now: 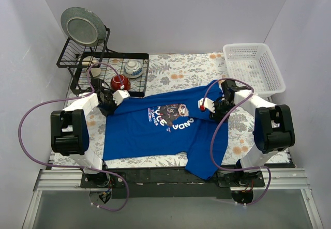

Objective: Roll the t-shirts
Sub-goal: Fold the T-shirt at the center of the board.

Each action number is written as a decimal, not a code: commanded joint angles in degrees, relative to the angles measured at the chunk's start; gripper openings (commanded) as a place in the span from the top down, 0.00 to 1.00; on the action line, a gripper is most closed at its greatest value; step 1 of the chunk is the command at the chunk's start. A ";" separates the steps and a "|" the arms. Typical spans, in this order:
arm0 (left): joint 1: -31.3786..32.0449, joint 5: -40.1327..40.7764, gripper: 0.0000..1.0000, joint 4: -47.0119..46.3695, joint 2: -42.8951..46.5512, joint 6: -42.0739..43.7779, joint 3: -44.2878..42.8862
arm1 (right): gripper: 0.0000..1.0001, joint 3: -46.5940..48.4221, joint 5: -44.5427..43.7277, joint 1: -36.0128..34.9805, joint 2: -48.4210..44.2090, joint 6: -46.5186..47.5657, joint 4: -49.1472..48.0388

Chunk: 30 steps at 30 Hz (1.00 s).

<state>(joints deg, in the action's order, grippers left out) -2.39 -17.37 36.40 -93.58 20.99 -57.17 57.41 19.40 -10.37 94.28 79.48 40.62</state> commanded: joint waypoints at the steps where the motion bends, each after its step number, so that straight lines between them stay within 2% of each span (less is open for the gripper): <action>1: 0.20 0.58 0.93 -0.28 1.74 -0.25 -2.07 | 0.49 0.95 -0.50 -0.09 1.78 -0.38 -2.48; 8: 0.20 1.11 0.88 -0.28 0.86 -0.69 -2.77 | 0.58 1.39 -0.41 -0.17 2.84 -0.64 -1.51; 9: 0.20 1.11 0.84 -0.19 0.86 -0.78 -2.86 | 0.62 1.30 -0.41 -0.09 2.75 -0.47 -0.99; 10: 0.28 1.02 0.80 -0.19 0.86 -0.69 -2.86 | 0.71 1.39 -0.24 -0.17 2.58 -0.64 -0.63; 14: 0.20 1.54 0.69 -0.10 1.82 -0.34 -3.30 | 0.83 2.79 0.20 0.35 1.09 -1.96 1.30; 16: 0.20 1.46 0.62 0.16 2.70 0.10 -3.82 | 0.83 4.20 0.38 0.61 0.73 -3.10 2.87; 21: 0.20 0.58 0.58 1.30 3.76 0.80 -4.18 | 0.70 7.01 0.82 0.62 3.10 -5.74 7.63; 28: 0.28 0.14 0.57 1.13 2.18 -0.25 -5.15 | 0.69 8.15 2.22 0.70 4.68 -7.94 6.23; 30: 0.28 0.05 0.57 1.21 2.00 -0.34 -5.59 | 0.75 8.95 2.66 0.70 5.65 -8.38 6.57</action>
<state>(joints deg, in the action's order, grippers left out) -2.39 -15.99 37.36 -93.01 20.73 -60.18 63.11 19.94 -9.82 98.41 73.19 45.36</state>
